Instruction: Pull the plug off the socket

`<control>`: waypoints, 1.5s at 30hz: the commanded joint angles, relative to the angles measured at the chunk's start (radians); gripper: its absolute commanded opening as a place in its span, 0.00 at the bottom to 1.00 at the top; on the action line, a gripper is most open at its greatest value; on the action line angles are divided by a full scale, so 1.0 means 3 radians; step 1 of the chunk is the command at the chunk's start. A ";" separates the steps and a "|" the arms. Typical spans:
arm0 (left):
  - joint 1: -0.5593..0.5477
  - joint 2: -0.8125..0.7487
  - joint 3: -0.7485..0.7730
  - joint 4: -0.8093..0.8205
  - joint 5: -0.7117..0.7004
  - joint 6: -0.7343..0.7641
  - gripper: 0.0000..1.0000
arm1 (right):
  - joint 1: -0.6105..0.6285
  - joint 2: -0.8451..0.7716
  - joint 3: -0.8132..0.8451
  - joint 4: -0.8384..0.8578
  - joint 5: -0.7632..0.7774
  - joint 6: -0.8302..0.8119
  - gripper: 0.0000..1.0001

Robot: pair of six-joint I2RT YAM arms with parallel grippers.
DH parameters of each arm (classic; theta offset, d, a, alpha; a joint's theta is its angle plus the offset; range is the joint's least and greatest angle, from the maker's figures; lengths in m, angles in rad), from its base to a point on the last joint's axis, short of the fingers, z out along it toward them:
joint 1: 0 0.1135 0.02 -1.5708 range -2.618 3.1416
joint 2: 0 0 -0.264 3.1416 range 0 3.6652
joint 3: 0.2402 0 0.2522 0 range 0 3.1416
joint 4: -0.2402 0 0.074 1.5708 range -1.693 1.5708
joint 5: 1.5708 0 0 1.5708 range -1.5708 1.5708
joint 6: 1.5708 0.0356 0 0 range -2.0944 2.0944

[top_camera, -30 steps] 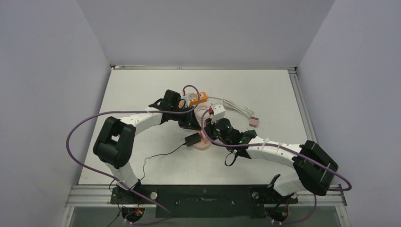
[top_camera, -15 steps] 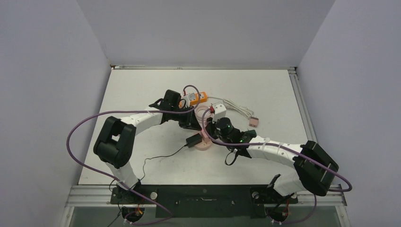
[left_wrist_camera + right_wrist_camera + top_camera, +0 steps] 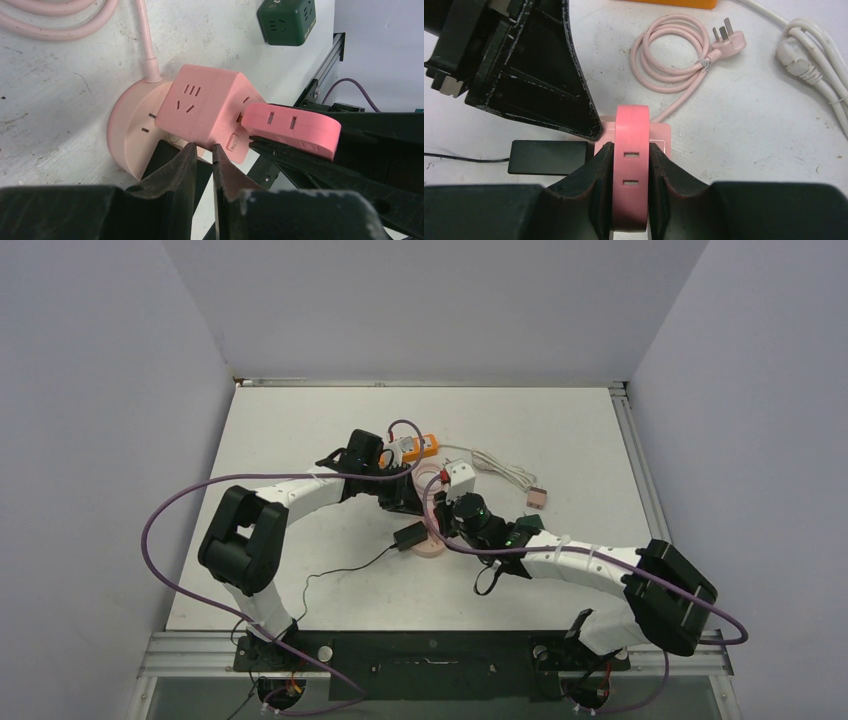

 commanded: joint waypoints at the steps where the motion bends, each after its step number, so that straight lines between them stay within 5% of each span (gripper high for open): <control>1: 0.0009 0.0228 -0.0105 -0.0365 -0.0672 0.0267 0.13 | 0.0157 -0.0116 0.0157 0.0178 0.0335 -0.0138 0.05; 20: -0.0009 0.0224 -0.0095 -0.0379 -0.0681 0.0276 0.14 | -0.0023 -0.0409 -0.0015 0.0269 0.0287 -0.0010 0.05; 28: -0.0004 0.0071 0.0288 -0.0376 -0.0503 0.0308 0.49 | -0.0592 -0.0679 -0.0085 0.0094 0.0373 0.0121 0.05; 35: 0.0039 -0.0345 0.0692 -0.0613 -0.0709 0.0498 0.84 | -0.1394 -0.0448 -0.0158 0.0187 -0.0443 0.0351 0.07; 45: 0.0220 -0.1016 0.0102 -0.0541 -0.0798 0.0608 0.97 | -0.1947 0.0411 -0.0114 0.0455 -0.1162 0.0574 0.13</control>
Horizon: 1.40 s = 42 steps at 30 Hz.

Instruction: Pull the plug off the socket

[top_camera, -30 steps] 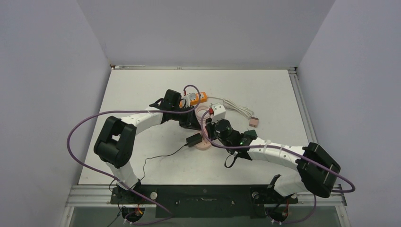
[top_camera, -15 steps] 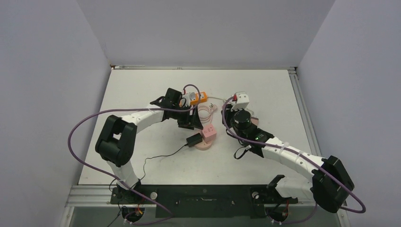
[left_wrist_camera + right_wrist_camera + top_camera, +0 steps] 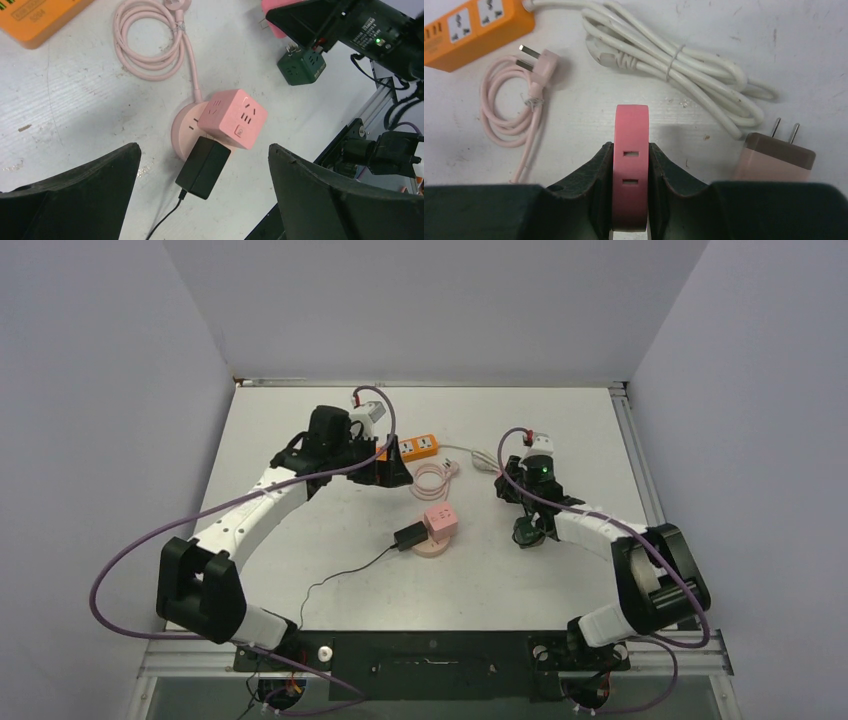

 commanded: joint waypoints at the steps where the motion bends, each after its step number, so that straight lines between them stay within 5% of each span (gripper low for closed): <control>1: 0.0033 -0.0102 -0.0266 -0.0002 0.0023 0.0092 0.97 | -0.0102 0.0270 0.0042 0.0280 -0.0325 0.0129 0.14; 14: -0.0102 0.0192 -0.0261 -0.0109 0.0105 0.0140 0.97 | -0.0133 0.0343 -0.0017 0.0177 0.0261 0.0171 0.59; 22: -0.0117 0.0354 -0.0179 -0.0231 -0.0011 0.0193 0.97 | -0.0133 -0.0057 -0.0247 0.0240 0.0615 0.0227 0.87; 28: -0.0126 0.0343 -0.0290 -0.0278 -0.0007 0.0241 0.97 | 0.0062 -0.0448 -0.0287 0.0334 0.0366 -0.0064 0.91; 35: -0.0153 0.0398 -0.0415 -0.0273 0.0214 0.0248 0.93 | 0.0662 -0.0510 -0.0141 0.0345 -0.0500 -0.0470 0.94; 38: -0.0193 0.0474 -0.0386 -0.0308 0.0243 0.0262 0.86 | 0.0974 -0.0539 -0.0084 0.0247 -0.0347 -0.0609 1.00; 42: -0.0229 0.0548 -0.0354 -0.0358 0.0255 0.0278 0.83 | 0.1285 -0.0486 0.0035 0.0024 -0.0076 -0.0737 0.94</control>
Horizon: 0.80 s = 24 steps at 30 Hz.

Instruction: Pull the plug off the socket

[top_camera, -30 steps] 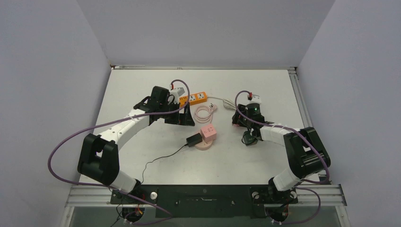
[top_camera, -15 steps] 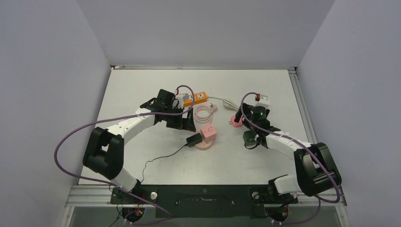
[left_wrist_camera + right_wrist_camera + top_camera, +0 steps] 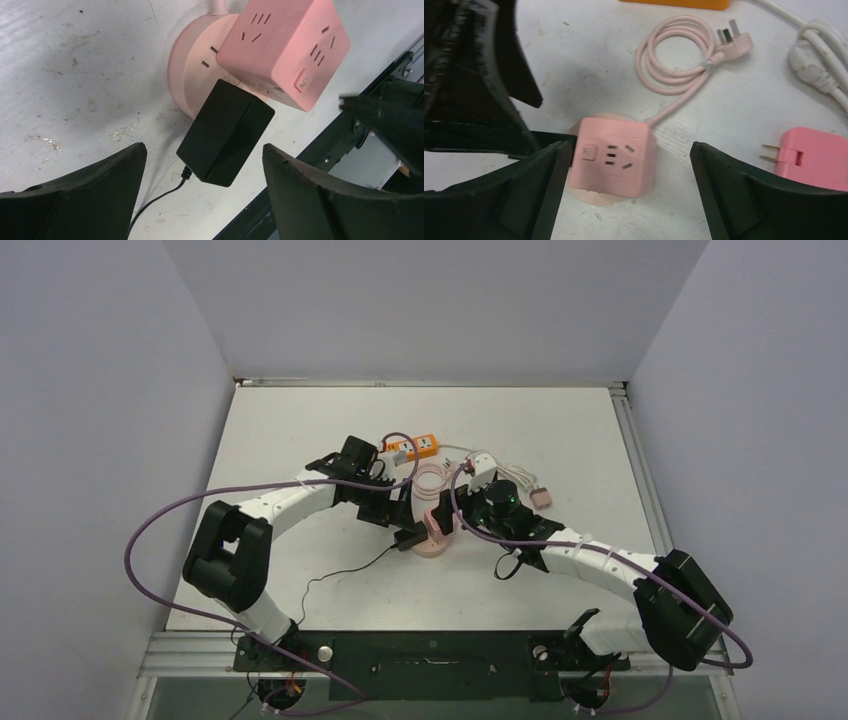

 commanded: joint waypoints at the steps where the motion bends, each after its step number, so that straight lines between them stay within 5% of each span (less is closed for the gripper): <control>1: -0.0041 0.0074 0.0058 -0.0058 0.0122 0.0070 0.82 | 0.0227 -0.0009 0.0214 -0.0073 0.0122 -0.0222 0.94; 24: -0.0072 0.0297 0.0108 0.0013 0.0348 -0.0019 0.67 | 0.0639 0.0451 0.0455 -0.0344 0.0768 -0.0241 0.98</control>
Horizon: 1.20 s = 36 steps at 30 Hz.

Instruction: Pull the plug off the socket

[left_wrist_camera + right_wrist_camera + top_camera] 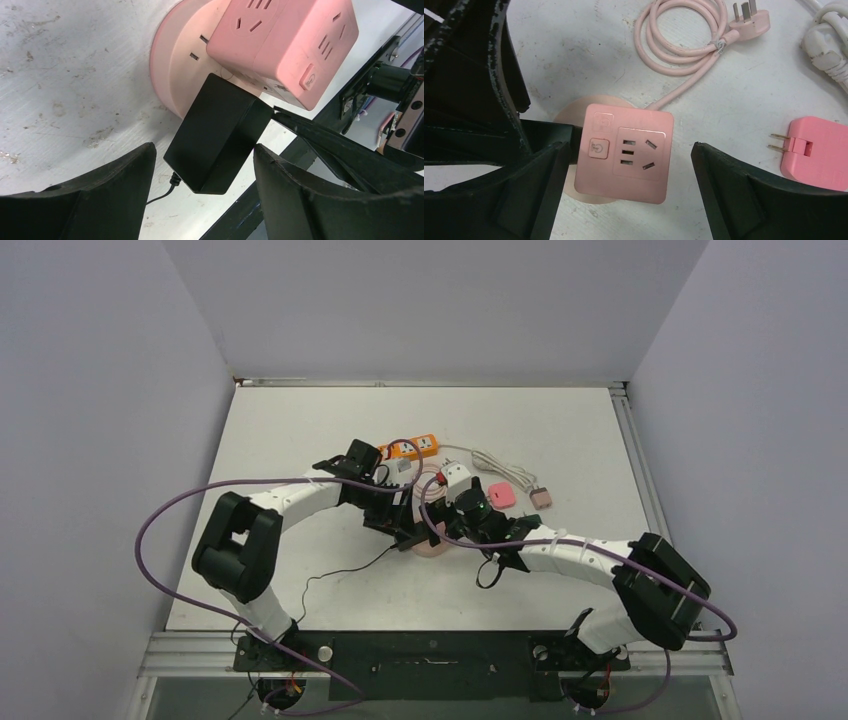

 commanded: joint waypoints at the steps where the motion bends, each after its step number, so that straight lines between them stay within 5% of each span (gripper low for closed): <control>1: -0.0023 0.0064 0.0105 0.0059 0.0113 -0.0005 0.66 | 0.0026 0.0082 0.0148 0.0017 0.0154 -0.0011 1.00; 27: -0.0111 0.0124 0.0164 -0.0045 -0.0095 0.0092 0.44 | 0.0032 0.0139 0.0132 0.0021 0.0284 0.0013 0.77; 36: -0.0199 0.0126 0.0222 -0.0154 -0.0315 0.0213 0.37 | -0.0065 0.0160 0.0067 0.0193 -0.0174 -0.0079 0.72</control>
